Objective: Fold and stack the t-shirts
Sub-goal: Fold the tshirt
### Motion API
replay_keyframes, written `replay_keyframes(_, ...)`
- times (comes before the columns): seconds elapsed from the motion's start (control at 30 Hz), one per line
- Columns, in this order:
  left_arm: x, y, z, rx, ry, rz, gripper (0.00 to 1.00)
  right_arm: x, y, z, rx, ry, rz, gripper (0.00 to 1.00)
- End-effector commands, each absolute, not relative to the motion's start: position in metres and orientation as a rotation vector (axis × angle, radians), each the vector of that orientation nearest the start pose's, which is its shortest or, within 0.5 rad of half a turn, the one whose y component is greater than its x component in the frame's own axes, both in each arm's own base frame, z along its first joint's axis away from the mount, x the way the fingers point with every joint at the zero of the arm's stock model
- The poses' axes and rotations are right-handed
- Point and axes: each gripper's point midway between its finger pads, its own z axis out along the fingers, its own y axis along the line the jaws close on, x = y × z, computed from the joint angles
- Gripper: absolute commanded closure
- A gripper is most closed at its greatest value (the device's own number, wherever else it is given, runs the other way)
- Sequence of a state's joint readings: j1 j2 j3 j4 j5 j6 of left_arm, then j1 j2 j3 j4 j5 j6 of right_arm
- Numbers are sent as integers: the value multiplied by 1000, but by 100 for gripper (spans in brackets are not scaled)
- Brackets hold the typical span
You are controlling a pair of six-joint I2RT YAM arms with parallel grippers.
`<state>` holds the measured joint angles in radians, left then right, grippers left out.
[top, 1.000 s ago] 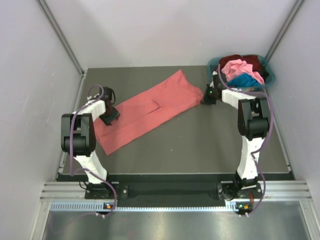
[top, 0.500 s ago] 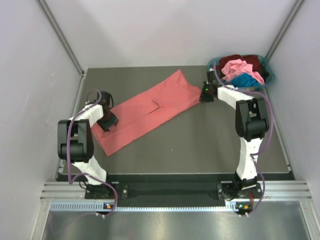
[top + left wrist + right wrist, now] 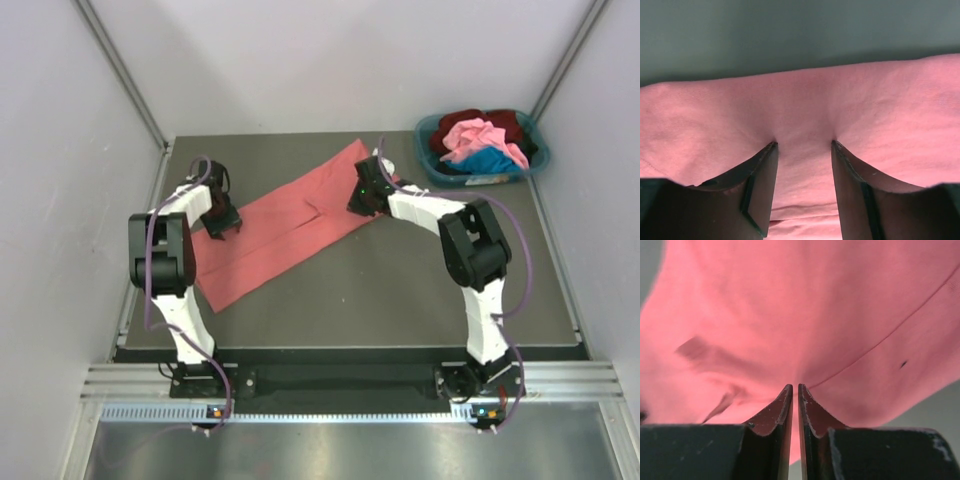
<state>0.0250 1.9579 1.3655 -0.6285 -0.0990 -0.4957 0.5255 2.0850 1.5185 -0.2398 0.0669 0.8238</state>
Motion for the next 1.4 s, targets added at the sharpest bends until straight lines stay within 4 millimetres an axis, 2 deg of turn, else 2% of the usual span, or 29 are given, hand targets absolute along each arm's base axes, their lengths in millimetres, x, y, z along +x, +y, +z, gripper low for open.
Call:
replay_keyframes(0.0,359,8,-6,-806,2831,21,48,482,276,42,410,2388,454,90)
replay_keyframes(0.03,355,6,-7,-816,2834,2,48,479,267,27,401,2430,379,90)
replay_keyframes(0.13,334,-2,-10,-879,2843,-32,49,486,255,21,332,2453,308,91)
replay_keyframes(0.17,332,-4,-4,-906,2820,-56,49,488,244,16,334,2461,277,91)
replay_keyframes(0.23,314,-17,-6,-937,2840,-136,49,489,229,8,290,2478,206,91)
replay_keyframes(0.27,314,-21,4,-952,2803,-173,49,492,215,0,298,2489,171,92)
replay_keyframes(0.3,302,-26,1,-970,2816,-205,48,495,209,-1,270,2494,152,91)
replay_keyframes(0.37,300,-41,14,-969,2771,-275,48,504,198,-4,258,2500,175,90)
replay_keyframes(0.43,283,-61,13,-951,2798,-337,48,519,201,3,180,2472,252,88)
replay_keyframes(0.47,278,-72,15,-959,2798,-353,48,522,201,-3,160,2492,293,87)
replay_keyframes(0.5,268,-79,11,-974,2814,-365,48,535,203,9,119,2460,306,87)
replay_keyframes(0.53,262,-87,10,-981,2820,-387,48,540,205,11,88,2454,309,87)
replay_keyframes(0.57,255,-104,13,-1000,2825,-447,48,543,204,5,63,2463,301,86)
replay_keyframes(0.6,242,-108,8,-1028,2845,-452,48,558,205,19,26,2424,296,86)
replay_keyframes(0.63,238,-114,9,-1040,2842,-469,48,561,204,19,12,2429,288,86)
replay_keyframes(0.67,232,-124,13,-1051,2835,-504,48,573,203,24,6,2408,295,86)
replay_keyframes(0.77,235,-131,32,-1031,2790,-548,48,581,198,20,-34,2427,303,86)
replay_keyframes(0.8,248,-133,46,-997,2755,-569,48,586,199,30,-53,2408,316,86)
replay_keyframes(0.87,258,-130,63,-910,2741,-544,47,585,206,44,-88,2388,364,85)
replay_keyframes(0.9,277,-129,80,-847,2693,-534,47,581,207,47,-95,2390,380,85)
replay_keyframes(0.93,287,-126,86,-794,2679,-504,47,579,210,52,-95,2385,399,84)
replay_keyframes(0.97,289,-118,81,-718,2718,-421,46,575,215,70,-99,2362,436,83)
replay_keyframes(1.0,306,-111,90,-665,2682,-358,46,570,216,71,-74,2368,465,82)
replay_keyframes(1.03,310,-105,89,-642,2697,-299,46,566,219,78,-63,2359,491,80)
replay_keyframes(1.07,307,-98,78,-598,2766,-225,46,562,223,102,-57,2322,528,80)
replay_keyframes(1.1,312,-98,79,-569,2768,-214,46,554,226,99,-17,2324,567,80)
replay_keyframes(1.17,308,-84,65,-546,2796,-123,46,536,235,112,29,2319,639,78)
replay_keyframes(1.27,306,-61,52,-563,2783,-4,46,523,250,134,34,2270,691,78)
replay_keyframes(1.37,280,-44,25,-613,2847,51,47,505,260,122,77,2313,675,77)
